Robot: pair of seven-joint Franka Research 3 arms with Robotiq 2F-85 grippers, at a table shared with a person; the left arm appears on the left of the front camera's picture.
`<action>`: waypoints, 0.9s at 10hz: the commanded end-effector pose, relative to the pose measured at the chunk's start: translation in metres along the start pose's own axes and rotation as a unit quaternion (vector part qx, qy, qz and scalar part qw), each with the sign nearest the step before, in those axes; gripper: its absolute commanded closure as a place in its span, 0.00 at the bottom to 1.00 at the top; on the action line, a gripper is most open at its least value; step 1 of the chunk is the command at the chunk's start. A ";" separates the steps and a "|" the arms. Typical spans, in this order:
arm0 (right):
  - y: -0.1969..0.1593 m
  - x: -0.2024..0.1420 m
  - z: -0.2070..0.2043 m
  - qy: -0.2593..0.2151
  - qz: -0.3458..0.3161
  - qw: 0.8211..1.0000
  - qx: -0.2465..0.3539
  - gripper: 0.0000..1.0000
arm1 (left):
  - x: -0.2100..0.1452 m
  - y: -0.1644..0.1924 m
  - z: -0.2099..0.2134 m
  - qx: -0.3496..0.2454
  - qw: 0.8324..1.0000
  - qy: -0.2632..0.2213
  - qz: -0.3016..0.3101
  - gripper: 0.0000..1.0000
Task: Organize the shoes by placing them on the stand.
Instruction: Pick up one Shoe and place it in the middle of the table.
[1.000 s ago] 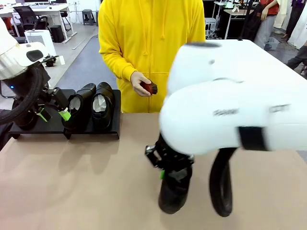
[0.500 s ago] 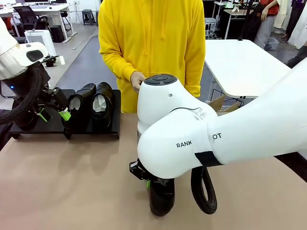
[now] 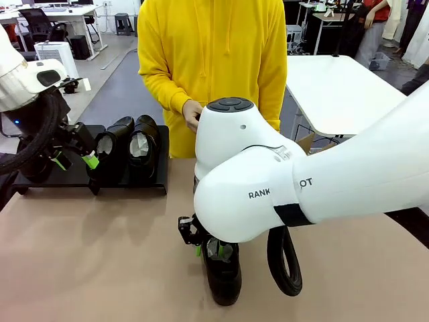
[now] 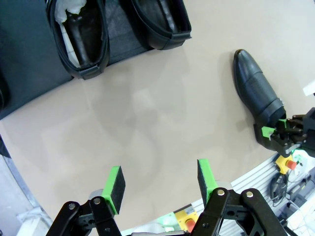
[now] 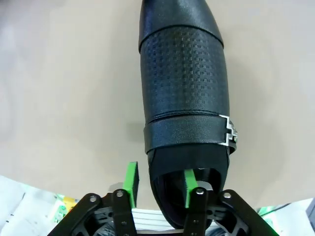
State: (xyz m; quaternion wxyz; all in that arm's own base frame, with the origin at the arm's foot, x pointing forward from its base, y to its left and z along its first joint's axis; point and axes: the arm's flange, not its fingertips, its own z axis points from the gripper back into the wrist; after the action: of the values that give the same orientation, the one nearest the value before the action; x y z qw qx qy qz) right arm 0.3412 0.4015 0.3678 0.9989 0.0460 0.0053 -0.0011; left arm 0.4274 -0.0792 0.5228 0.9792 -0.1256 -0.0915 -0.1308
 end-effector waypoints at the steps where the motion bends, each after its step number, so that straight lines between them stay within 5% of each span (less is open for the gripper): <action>1: -0.005 -0.008 0.012 0.002 -0.031 0.999 0.027 0.00 | -0.001 0.001 0.000 -0.011 1.000 -0.004 -0.001 0.23; 4: -0.022 -0.024 0.036 0.042 -0.035 0.995 0.081 0.00 | -0.001 0.001 0.000 -0.011 1.000 -0.004 -0.001 0.23; 5: -0.003 -0.004 0.022 0.010 -0.037 0.998 0.039 0.00 | -0.001 0.001 0.000 -0.011 1.000 -0.004 -0.001 0.23; 9: -0.003 -0.004 0.022 0.010 -0.037 0.998 0.039 0.00 | -0.001 0.001 0.000 -0.011 1.000 -0.004 -0.001 0.23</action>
State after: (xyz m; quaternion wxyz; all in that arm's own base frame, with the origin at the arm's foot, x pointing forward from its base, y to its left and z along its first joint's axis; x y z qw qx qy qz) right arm 0.3342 0.3924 0.3862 0.9952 0.0874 0.0293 -0.0340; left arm 0.4274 -0.0791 0.5229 0.9792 -0.1256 -0.0915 -0.1306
